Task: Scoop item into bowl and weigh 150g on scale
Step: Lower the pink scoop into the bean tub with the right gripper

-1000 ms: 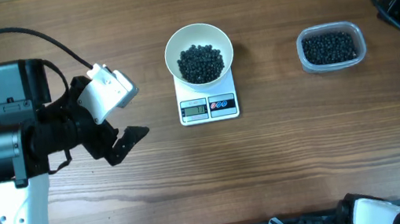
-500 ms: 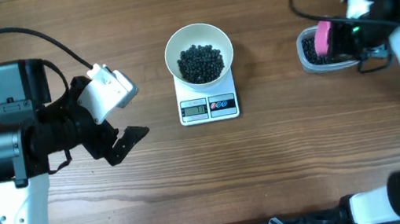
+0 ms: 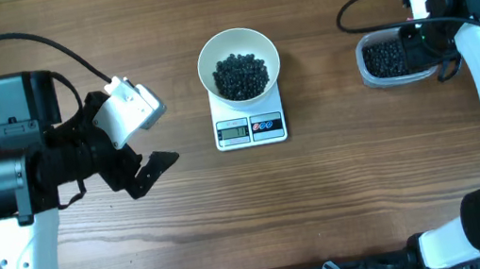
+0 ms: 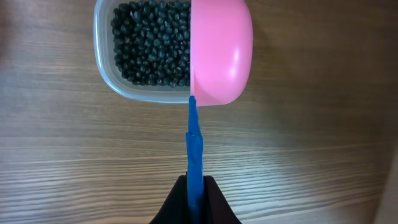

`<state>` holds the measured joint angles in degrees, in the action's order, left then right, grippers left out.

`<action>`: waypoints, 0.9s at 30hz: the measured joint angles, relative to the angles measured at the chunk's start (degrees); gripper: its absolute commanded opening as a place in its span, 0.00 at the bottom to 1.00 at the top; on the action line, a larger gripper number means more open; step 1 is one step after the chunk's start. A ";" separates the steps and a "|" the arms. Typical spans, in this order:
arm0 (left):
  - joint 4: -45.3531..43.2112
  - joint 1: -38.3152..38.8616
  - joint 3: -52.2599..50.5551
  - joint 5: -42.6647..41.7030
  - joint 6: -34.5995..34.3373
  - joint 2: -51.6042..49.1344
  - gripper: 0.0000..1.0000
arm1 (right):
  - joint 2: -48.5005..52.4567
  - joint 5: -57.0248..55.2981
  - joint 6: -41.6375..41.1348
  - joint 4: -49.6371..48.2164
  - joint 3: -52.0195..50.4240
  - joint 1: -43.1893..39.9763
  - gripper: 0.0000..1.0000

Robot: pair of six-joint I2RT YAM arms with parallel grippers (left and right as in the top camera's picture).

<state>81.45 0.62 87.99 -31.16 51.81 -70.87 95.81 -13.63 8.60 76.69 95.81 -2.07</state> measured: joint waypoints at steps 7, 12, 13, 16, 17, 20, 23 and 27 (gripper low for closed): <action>0.00 0.00 0.00 0.00 0.00 0.00 1.00 | 4.46 -3.21 3.30 -0.87 -0.11 0.00 0.05; 0.00 0.00 0.00 0.00 0.00 0.00 1.00 | 8.13 -5.86 3.96 -0.90 -0.46 0.00 0.05; 0.00 0.00 0.00 0.00 0.00 0.00 1.00 | 8.55 -6.08 3.96 -0.92 -0.48 0.00 0.04; 0.00 0.00 0.00 0.00 0.00 0.00 1.00 | 9.97 -6.78 3.96 -0.96 -0.72 0.00 0.05; 0.00 0.00 0.00 0.00 0.00 0.00 1.00 | 10.25 -7.17 3.93 -1.11 -0.87 0.00 0.05; 0.00 0.00 0.00 0.00 0.00 0.00 1.00 | 11.28 -8.79 3.80 -1.73 -1.29 0.24 0.05; 0.00 0.00 0.00 0.00 0.00 0.00 1.00 | 12.04 -10.60 3.26 -1.75 -1.64 1.22 0.05; 0.00 0.00 0.00 0.00 0.00 0.00 1.00 | 13.68 -11.32 3.04 -1.77 -1.66 2.80 0.04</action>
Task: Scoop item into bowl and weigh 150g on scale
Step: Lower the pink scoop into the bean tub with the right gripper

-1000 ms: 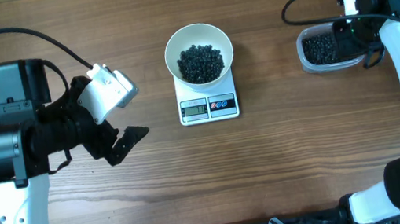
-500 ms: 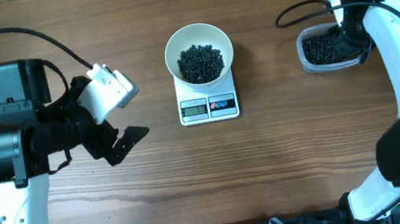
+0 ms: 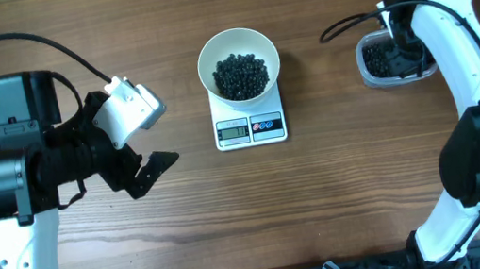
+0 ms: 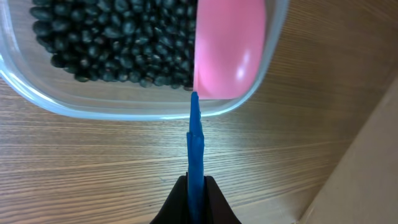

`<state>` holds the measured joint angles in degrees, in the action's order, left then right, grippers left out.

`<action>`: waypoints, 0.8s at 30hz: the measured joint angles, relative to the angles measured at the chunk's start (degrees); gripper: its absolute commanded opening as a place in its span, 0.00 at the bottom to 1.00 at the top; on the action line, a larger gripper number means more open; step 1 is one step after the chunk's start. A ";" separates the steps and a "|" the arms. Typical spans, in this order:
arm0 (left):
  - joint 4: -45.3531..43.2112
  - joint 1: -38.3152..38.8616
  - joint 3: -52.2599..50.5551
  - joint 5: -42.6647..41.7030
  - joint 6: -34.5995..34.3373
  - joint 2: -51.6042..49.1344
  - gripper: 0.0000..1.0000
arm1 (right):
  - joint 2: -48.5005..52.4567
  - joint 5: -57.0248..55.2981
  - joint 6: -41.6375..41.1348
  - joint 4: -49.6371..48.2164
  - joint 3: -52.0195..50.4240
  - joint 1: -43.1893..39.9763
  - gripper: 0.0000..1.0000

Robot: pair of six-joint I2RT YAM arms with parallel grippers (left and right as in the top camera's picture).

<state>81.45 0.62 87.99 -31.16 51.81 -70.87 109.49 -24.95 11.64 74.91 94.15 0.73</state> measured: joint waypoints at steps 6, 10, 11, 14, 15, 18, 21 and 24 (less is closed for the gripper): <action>0.00 0.00 0.00 0.00 0.00 0.00 1.00 | 1.20 3.45 1.36 0.09 -0.07 0.68 0.05; 0.00 0.00 0.00 0.00 0.00 0.00 1.00 | 1.20 5.68 1.88 0.68 -0.07 0.57 0.05; 0.00 0.00 0.00 0.00 0.00 0.00 1.00 | 1.20 6.14 1.99 0.70 -0.15 0.57 0.05; 0.00 0.00 0.00 0.00 0.00 0.00 1.00 | 1.20 7.98 1.97 0.74 -0.26 0.57 0.05; 0.00 0.00 0.00 0.00 0.00 0.00 1.00 | 1.20 8.46 1.99 0.76 -0.26 0.52 0.05; 0.00 0.00 0.00 0.00 0.00 0.00 1.00 | 1.20 9.57 1.97 0.79 -0.26 0.39 0.05; 0.00 0.00 0.00 0.00 0.00 0.00 1.00 | 1.20 11.10 1.99 0.81 -0.26 0.13 0.05; 0.00 0.00 0.00 0.00 0.00 0.00 1.00 | 1.20 13.86 1.99 0.79 -0.26 -0.57 0.04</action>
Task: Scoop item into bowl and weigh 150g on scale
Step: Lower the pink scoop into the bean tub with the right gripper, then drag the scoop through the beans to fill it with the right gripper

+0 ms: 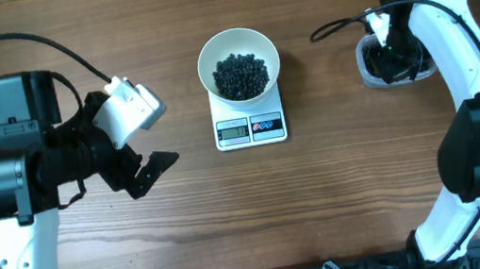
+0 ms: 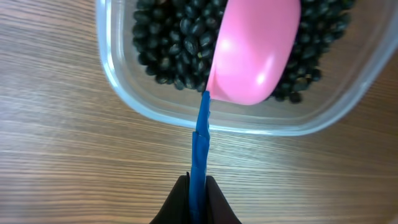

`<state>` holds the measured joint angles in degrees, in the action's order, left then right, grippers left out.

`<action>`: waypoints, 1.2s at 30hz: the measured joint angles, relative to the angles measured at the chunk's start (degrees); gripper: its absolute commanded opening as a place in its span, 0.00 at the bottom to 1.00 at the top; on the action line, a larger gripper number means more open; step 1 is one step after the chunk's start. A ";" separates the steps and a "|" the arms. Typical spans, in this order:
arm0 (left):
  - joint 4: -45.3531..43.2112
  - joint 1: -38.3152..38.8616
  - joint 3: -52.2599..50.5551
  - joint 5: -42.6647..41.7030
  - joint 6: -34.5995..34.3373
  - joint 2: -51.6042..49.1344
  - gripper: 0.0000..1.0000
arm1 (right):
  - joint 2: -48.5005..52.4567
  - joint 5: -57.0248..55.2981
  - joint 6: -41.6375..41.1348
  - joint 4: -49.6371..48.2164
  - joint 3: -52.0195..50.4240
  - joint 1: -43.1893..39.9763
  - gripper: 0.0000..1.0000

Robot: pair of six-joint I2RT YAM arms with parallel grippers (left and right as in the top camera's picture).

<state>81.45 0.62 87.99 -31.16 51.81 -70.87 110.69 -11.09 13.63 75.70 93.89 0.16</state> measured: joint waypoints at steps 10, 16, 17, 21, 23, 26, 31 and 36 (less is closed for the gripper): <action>0.00 0.00 0.00 0.00 0.00 0.00 1.00 | 0.00 10.19 0.02 0.04 0.00 -6.47 0.05; 0.00 0.00 0.00 0.00 0.00 0.00 1.00 | 0.00 19.56 2.25 0.09 0.00 -12.33 0.05; 0.00 0.00 0.00 0.00 0.00 0.00 1.00 | 0.00 21.00 2.64 0.09 0.00 -13.22 0.05; 0.00 0.00 0.00 0.00 0.00 0.00 1.00 | 0.02 26.77 3.82 0.33 0.00 -16.98 0.05; 0.00 0.00 0.00 0.00 0.00 0.00 1.00 | 0.04 29.40 4.81 1.22 -0.02 -17.90 0.04; 0.00 0.00 0.00 0.00 0.00 0.00 1.00 | 0.04 32.30 6.32 2.89 -0.02 -18.91 0.05; 0.00 0.00 0.00 0.00 0.00 0.00 1.00 | 0.07 34.77 8.26 4.24 -0.02 -20.33 0.05; 0.00 0.00 0.00 0.00 0.00 0.00 1.00 | 1.14 35.54 8.83 3.93 -0.07 -21.07 0.04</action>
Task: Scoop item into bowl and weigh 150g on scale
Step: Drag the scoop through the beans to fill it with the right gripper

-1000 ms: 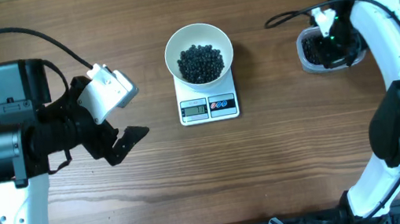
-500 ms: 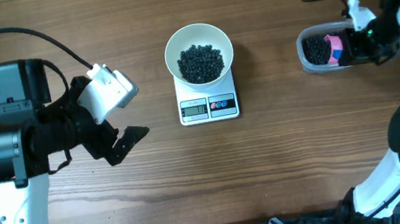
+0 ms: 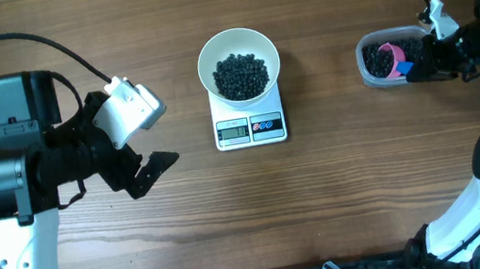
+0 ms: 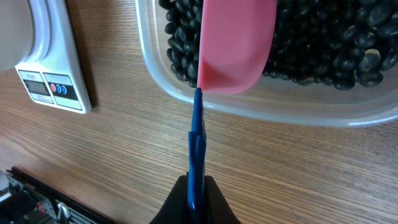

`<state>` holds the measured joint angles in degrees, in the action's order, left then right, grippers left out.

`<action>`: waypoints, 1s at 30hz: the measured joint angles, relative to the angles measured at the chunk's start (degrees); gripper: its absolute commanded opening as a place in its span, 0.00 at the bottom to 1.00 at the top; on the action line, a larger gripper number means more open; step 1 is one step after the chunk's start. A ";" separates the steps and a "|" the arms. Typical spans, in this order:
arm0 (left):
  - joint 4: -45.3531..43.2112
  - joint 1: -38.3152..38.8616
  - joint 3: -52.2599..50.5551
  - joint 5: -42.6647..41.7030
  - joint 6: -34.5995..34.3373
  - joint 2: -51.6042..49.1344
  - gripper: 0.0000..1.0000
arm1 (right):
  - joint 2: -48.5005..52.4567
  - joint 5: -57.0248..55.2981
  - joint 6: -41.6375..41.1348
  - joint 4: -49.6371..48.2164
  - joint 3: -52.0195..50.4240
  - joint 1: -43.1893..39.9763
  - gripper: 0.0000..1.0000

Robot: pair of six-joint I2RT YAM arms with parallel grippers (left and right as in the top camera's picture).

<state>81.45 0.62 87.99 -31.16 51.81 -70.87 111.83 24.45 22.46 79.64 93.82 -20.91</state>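
A white bowl (image 3: 240,69) holding black beans stands on a small white scale (image 3: 251,128) at the table's middle. At the right, a clear tub (image 3: 386,61) of black beans holds a pink scoop (image 3: 388,60) with a blue handle (image 4: 196,137). My right gripper (image 4: 196,193) is shut on that handle, just right of the tub, and the pink scoop (image 4: 235,43) lies among the beans. The scale (image 4: 50,68) shows at the left of the right wrist view. My left gripper (image 3: 146,172) hangs open over bare table at the left, away from everything.
The tub (image 4: 267,102) sits near the table's right edge. A dark rail with fittings runs along the front edge. A black cable trails over the table behind the right arm.
My right arm has swung round to the right side of the tub, wrist now pointing left. The scoop's back now faces the scale side. The left arm has not moved.
The right gripper held the scoop above the tub's edge from the far side. Then the scoop was lower, in the tub among the beans. After that it sat deeper in the beans, and now the arm holds it from the tub's right. The left arm stayed put.
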 measured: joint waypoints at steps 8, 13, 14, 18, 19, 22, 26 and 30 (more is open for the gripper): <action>0.00 0.00 0.00 0.00 0.00 0.00 1.00 | 2.40 1.51 0.02 -0.15 0.00 -0.52 0.04; 0.00 0.00 0.00 0.00 0.00 0.00 1.00 | 2.71 4.17 0.17 -0.76 -0.04 -2.14 0.04; 0.00 0.00 0.00 0.00 0.00 0.00 1.00 | 2.84 5.05 0.22 -0.85 -0.07 -2.78 0.04; 0.00 0.00 0.00 0.00 0.00 0.00 1.00 | 3.61 9.07 1.31 -0.76 -0.11 -5.86 0.04; 0.00 0.00 0.00 0.00 0.00 0.00 1.00 | 3.69 9.86 1.68 -0.55 -0.15 -6.51 0.05; 0.00 0.00 0.00 0.00 0.00 0.00 1.00 | 3.72 11.63 2.84 0.52 -0.17 -8.68 0.04; 0.00 0.00 0.00 0.00 0.00 0.00 1.00 | 3.72 13.33 4.57 2.14 -0.28 -10.75 0.04; 0.00 0.00 0.00 0.00 0.00 0.00 1.00 | 3.72 14.84 7.23 4.68 -0.31 -11.58 0.04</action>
<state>81.45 0.62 87.99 -31.16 51.81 -70.87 115.55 39.29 29.69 84.31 93.51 -32.49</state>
